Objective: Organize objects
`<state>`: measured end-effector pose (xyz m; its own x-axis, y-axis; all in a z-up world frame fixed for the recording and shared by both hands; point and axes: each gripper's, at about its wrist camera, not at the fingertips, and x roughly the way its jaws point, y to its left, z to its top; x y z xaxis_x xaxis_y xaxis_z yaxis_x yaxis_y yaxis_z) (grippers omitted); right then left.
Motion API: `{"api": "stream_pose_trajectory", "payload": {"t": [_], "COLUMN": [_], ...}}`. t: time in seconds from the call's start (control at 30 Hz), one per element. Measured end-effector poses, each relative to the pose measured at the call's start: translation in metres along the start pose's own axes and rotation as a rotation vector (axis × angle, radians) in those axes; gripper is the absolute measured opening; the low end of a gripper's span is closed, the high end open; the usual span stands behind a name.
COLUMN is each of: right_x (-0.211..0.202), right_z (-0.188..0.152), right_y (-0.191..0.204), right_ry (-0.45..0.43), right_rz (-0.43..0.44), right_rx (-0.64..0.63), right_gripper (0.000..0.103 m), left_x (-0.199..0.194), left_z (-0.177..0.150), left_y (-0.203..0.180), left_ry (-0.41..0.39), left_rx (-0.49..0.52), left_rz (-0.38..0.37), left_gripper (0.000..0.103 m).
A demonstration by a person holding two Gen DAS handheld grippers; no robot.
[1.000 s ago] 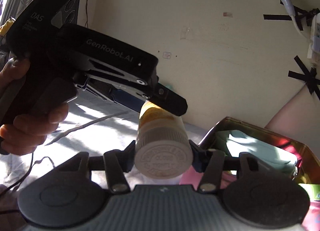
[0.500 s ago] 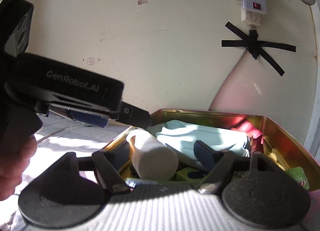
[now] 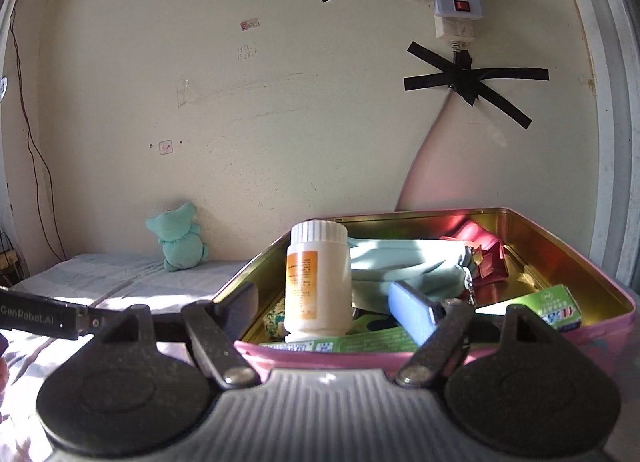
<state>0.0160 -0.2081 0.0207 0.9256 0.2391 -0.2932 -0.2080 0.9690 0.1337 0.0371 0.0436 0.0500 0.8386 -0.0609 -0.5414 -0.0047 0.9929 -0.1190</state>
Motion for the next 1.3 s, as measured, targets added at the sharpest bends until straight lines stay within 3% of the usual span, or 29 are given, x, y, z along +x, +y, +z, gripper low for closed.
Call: {"api": "stream_pose_trajectory", "payload": {"t": [0.23,0.4,0.87,1.3], "right_x": [-0.026,-0.039,-0.041,-0.036], "right_z": [0.001,-0.001,-0.003,0.004], "right_y": [-0.008,-0.014,-0.010,0.016], "right_ry": [-0.004,0.018,0.029,0.026], "right_rz": [-0.025,-0.042,-0.070,-0.033], "right_rx": [0.100,0.153,0.172,0.118], "right_gripper": [0.075,0.075,0.078,0.079], "left_x": [-0.011,-0.020,-0.028,-0.026], "left_z": [-0.008,-0.011,-0.015,-0.018], "left_y": [0.006,-0.004,-0.007,0.017], "left_ry": [-0.011,-0.046,-0.081,-0.072], "left_rx": [-0.013,0.027,0.090,0.042], "left_rz": [0.029,0.031,0.100,0.116], "left_gripper": [0.085,0.092,0.095,0.095]}}
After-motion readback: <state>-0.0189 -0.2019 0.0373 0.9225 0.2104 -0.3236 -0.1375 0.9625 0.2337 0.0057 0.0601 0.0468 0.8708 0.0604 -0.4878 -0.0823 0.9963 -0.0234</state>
